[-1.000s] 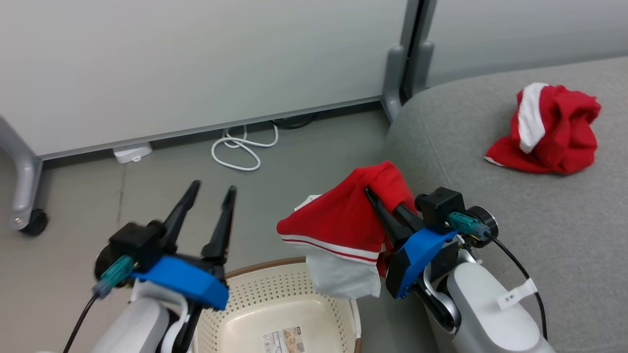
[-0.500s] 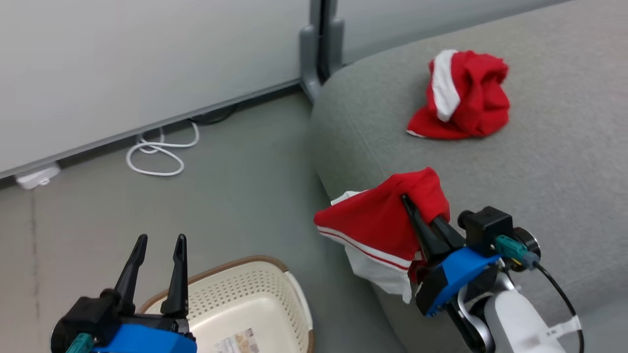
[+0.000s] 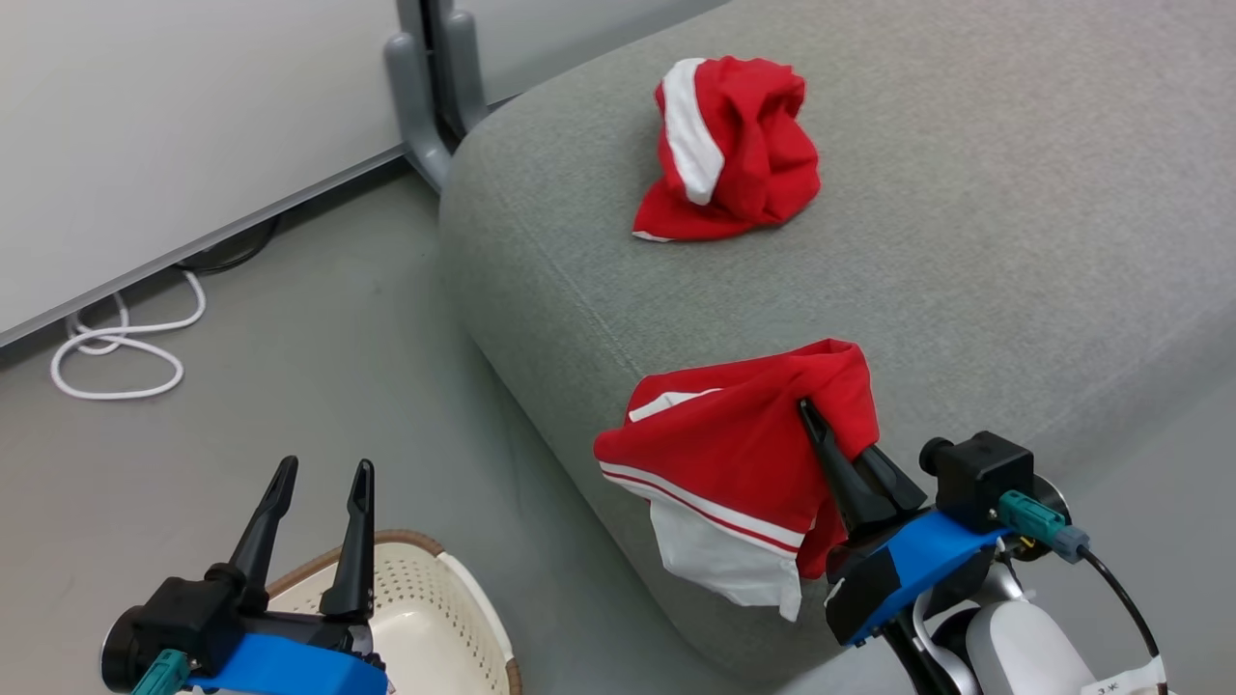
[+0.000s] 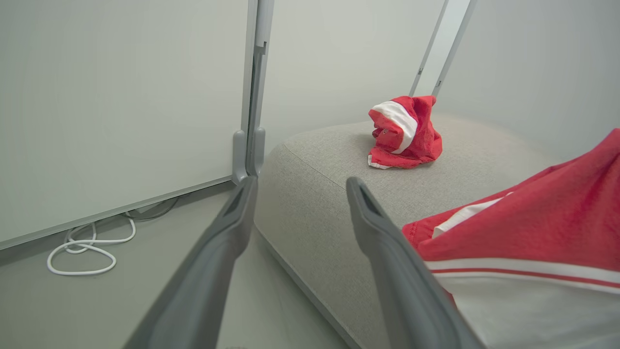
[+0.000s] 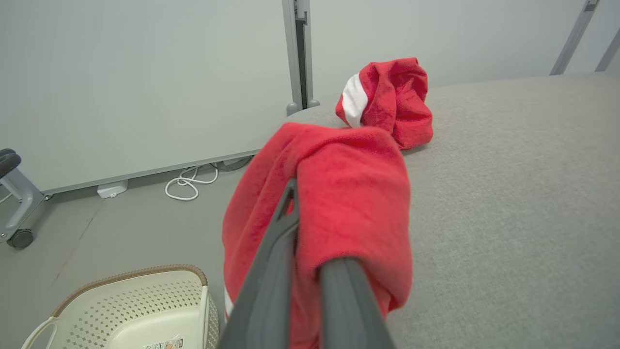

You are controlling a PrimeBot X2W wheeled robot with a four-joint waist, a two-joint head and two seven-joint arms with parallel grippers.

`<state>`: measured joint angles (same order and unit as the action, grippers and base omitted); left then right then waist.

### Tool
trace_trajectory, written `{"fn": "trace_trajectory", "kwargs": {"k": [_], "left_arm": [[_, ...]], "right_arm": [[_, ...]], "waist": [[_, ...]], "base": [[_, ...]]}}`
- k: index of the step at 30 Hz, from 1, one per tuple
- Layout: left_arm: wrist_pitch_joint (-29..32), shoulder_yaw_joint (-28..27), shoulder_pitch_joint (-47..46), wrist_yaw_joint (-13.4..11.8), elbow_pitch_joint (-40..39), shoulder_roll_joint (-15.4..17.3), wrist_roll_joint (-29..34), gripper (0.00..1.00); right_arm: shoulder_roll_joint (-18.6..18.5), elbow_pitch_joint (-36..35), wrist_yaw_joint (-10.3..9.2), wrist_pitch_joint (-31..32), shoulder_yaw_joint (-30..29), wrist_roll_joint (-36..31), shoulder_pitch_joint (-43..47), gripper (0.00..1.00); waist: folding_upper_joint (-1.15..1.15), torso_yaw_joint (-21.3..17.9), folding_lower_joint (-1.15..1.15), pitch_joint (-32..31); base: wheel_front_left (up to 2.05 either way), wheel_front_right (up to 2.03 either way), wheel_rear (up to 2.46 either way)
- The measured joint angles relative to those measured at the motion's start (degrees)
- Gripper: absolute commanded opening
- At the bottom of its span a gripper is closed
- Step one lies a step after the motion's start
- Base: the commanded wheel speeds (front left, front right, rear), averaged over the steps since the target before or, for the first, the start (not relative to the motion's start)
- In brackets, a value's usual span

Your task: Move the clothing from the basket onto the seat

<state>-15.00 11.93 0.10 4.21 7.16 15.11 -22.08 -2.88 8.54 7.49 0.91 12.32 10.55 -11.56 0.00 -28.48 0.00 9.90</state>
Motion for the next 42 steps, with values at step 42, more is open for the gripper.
{"fn": "trace_trajectory", "kwargs": {"k": [42], "left_arm": [[3.3, 3.4, -15.8, 2.5, -9.9, 6.5, 5.1, 1.00]], "right_arm": [[-13.1, 6.9, 0.00, 8.8, -28.8, -2.0, -52.4, 0.00]], "waist": [[0.00, 9.8, 0.01, 26.9]], "base": [[0.00, 0.00, 0.00]]}}
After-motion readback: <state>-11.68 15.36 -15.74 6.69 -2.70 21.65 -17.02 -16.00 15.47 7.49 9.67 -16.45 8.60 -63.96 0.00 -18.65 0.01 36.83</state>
